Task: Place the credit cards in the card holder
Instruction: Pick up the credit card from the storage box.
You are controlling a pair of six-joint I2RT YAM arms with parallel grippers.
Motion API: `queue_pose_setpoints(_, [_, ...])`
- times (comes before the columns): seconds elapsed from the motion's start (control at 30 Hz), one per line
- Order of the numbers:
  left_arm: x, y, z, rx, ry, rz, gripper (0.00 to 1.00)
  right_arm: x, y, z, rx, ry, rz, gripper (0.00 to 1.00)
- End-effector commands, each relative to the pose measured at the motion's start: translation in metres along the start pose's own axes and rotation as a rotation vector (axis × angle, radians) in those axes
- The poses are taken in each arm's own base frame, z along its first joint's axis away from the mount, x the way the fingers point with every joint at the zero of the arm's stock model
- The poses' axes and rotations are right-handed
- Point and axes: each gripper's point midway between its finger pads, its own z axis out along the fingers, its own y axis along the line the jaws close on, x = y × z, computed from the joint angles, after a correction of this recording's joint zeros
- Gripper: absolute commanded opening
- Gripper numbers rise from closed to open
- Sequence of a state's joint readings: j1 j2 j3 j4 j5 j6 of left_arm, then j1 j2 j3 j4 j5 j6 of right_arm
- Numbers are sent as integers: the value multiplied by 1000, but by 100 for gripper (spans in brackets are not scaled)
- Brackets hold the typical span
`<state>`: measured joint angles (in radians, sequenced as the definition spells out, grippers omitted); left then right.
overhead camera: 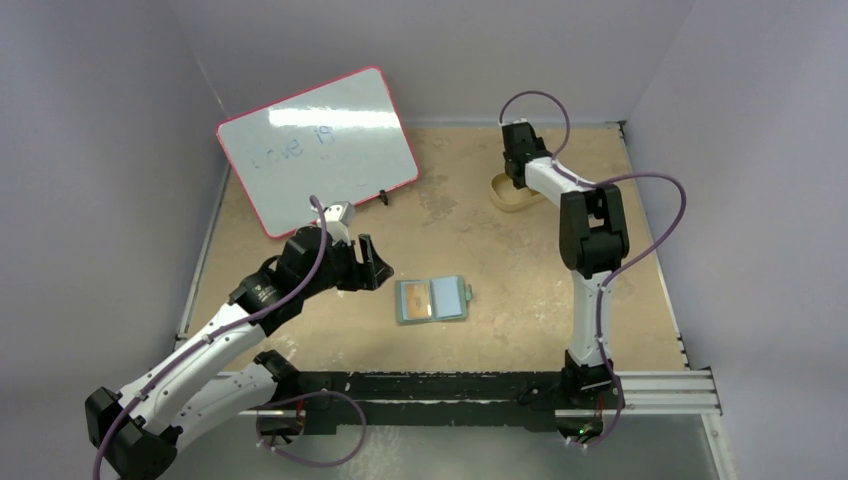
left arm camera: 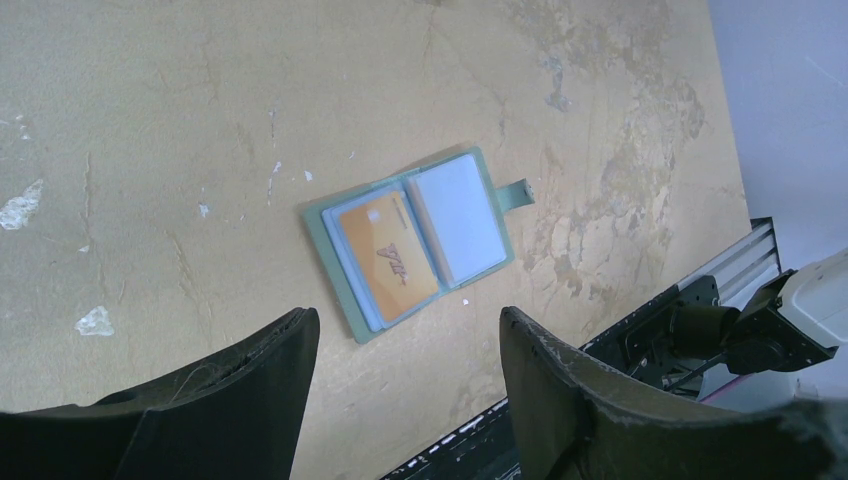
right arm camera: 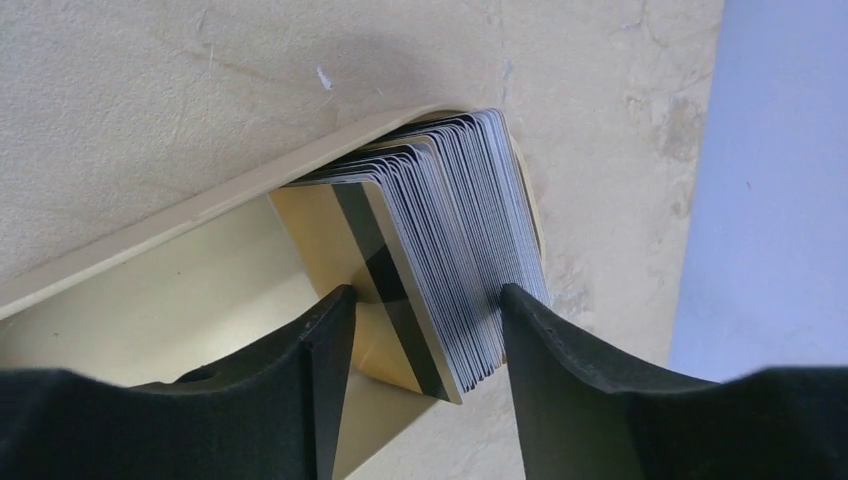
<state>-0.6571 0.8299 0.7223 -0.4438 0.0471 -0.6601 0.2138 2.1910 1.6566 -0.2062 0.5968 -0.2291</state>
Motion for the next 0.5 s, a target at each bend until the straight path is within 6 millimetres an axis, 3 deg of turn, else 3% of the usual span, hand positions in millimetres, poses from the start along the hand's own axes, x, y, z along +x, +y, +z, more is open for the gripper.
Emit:
queue_pose_setpoints(0.0, [-20, -12, -7, 34, -62, 30, 66, -24, -28, -10, 76, -51, 34, 52])
queue_pose_setpoints(0.2, [-21, -13, -7, 36, -65, 31, 66, -32, -39, -20, 98, -72, 53, 33])
queue_pose_setpoints(0.47, [-21, -13, -8, 38, -65, 31, 66, -35, -43, -24, 103, -83, 60, 18])
